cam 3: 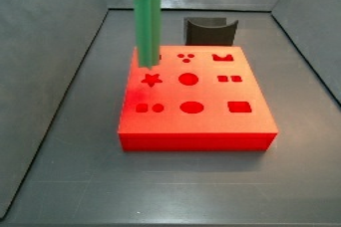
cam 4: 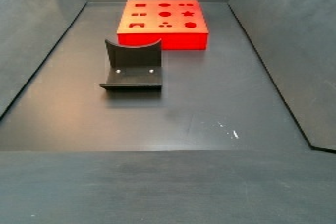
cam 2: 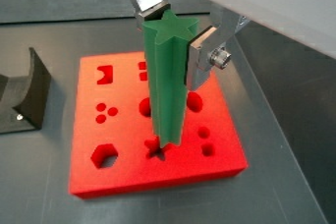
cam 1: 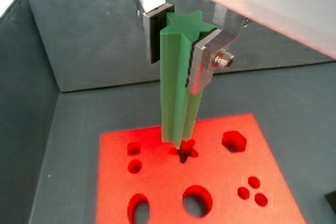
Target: Insert the star object.
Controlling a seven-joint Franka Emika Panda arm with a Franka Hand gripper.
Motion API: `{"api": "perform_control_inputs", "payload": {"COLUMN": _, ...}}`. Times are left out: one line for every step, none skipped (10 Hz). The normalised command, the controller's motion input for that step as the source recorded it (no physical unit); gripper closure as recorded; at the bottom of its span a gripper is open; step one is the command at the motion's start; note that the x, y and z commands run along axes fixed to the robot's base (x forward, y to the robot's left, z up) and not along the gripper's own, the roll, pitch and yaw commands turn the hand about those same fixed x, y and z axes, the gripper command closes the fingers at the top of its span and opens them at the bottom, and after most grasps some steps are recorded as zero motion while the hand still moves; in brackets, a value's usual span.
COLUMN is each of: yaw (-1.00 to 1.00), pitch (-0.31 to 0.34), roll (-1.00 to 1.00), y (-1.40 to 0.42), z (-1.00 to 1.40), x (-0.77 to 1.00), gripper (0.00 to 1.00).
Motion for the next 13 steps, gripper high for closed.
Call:
{"api": "perform_control_inputs", "payload": {"yaw": 0.00, "pitch": -0.114, "roll": 0.00, "y": 0.00, "z": -0.10, "x": 0.30, "gripper": 1.00}}
{"api": "perform_control_inputs", "payload": {"yaw": 0.00, "pitch": -0.051, "roll": 0.15, "y": 0.00, "z": -0.14, "x": 0.00, "gripper": 1.00}}
{"api": "perform_control_inputs", "payload": {"yaw": 0.00, "pitch": -0.057, "roll": 0.26, "y": 0.00, "z": -0.18, "x": 0.00, "gripper": 1.00}}
{"api": "perform_control_inputs", "payload": {"yaw": 0.00, "pitch": -0.076, "roll": 0.36, "y": 0.00, "z": -0.24, "x": -0.05, "gripper": 1.00}}
{"api": "perform_control_inputs", "payload": {"yaw": 0.00, "pitch": -0.053, "roll": 0.34, "y": -0.02, "z": -0.22, "x": -0.05, "gripper": 1.00}}
{"api": "perform_control_inputs", "payload": {"yaw": -0.01, "pitch": -0.073, "roll": 0.18, "y": -0.07, "z": -0.27, "x": 0.00, "gripper": 1.00}}
{"api": "perform_control_inputs", "payload": {"yaw": 0.00, "pitch": -0.086, "roll": 0.00, "y": -0.04, "z": -0.24, "x": 0.03, "gripper": 1.00}}
{"api": "perform_control_inputs", "payload": {"yaw": 0.00, "pitch": -0.066, "roll": 0.00, "y": 0.00, "z": -0.27, "x": 0.02, "gripper": 1.00}}
{"api": "perform_control_inputs", "payload": {"yaw": 0.00, "pitch": 0.000, "roll": 0.07, "y": 0.00, "z": -0.36, "x": 0.00, "gripper": 1.00}}
{"api": "perform_control_inputs", "payload": {"yaw": 0.00, "pitch": -0.003, "roll": 0.06, "y": 0.00, "z": -0.36, "x": 0.00, "gripper": 1.00}}
{"api": "perform_control_inputs", "payload": {"yaw": 0.00, "pitch": -0.001, "roll": 0.05, "y": 0.00, "z": -0.34, "x": 0.00, "gripper": 1.00}}
{"api": "perform_control_inputs", "payload": {"yaw": 0.00, "pitch": 0.000, "roll": 0.01, "y": 0.00, "z": -0.12, "x": 0.17, "gripper": 1.00}}
{"api": "perform_control_inputs", "payload": {"yaw": 0.04, "pitch": 0.000, "roll": 0.00, "y": 0.05, "z": 0.00, "x": 0.39, "gripper": 1.00}}
